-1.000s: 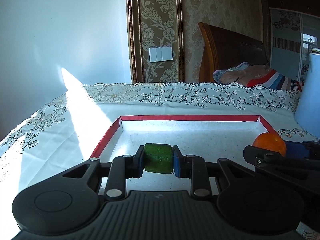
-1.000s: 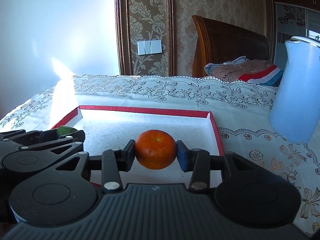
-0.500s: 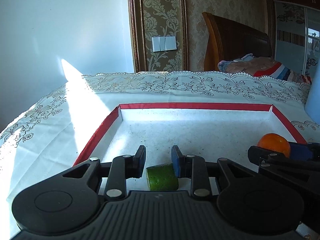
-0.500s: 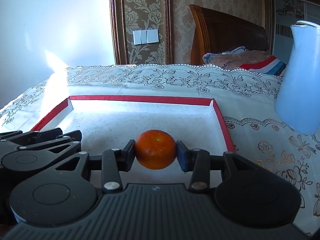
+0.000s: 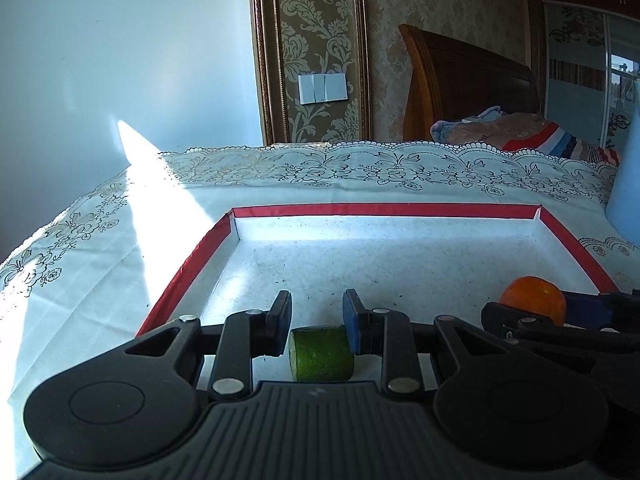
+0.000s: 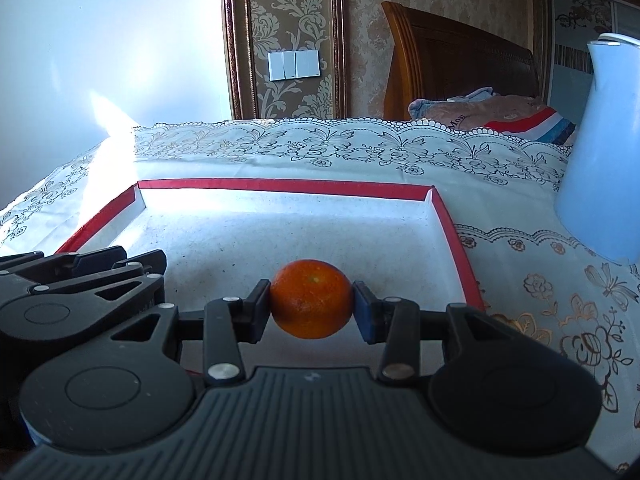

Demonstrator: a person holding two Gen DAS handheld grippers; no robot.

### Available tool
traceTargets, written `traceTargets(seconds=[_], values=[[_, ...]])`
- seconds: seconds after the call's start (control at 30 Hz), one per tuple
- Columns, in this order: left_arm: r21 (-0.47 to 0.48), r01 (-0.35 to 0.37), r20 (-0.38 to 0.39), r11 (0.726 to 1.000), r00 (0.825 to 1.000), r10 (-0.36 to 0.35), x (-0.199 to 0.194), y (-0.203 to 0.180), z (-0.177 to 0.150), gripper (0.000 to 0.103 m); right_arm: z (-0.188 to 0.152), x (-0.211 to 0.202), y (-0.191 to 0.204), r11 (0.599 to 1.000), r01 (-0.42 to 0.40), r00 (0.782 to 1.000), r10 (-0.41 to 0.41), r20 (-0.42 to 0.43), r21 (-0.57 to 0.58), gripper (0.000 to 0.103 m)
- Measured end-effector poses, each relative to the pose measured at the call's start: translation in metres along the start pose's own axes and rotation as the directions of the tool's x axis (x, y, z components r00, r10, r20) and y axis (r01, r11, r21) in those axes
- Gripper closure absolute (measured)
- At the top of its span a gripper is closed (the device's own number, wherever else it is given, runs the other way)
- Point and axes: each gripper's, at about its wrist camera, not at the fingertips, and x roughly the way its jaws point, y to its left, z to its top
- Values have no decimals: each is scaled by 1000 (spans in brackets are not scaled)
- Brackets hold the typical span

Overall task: Organize fruits
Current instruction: 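Lower the orange into the tray and open the right tool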

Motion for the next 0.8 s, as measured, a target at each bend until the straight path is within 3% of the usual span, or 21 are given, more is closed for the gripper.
traceTargets(seconds=[0.4,0.53,0.7,0.77,0.8], values=[[-1,-3,8,1000,1000,3,-2,1,-1,75,-4,6,-2,1000,-16,999,17,-36,21,61],[-13,9,-6,1000,1000,-9,-1,3,-1,74,-4,0,-2,1000,10,1000,-11,3,13,39],[-10,9,-4,1000,1000,-9,-1,3,-2,70,-2,-5,-6,999,8,999,-9,30,31,39],[-16,16,-2,1000,1000,-16,-2,4,-1,63,-1,-9,-9,999,4,999,-7,53,48,39],[-25,14,3,1000,1000,-14,-3,6,-1,50,0,-11,-10,998,5,998,-9,65,56,39]])
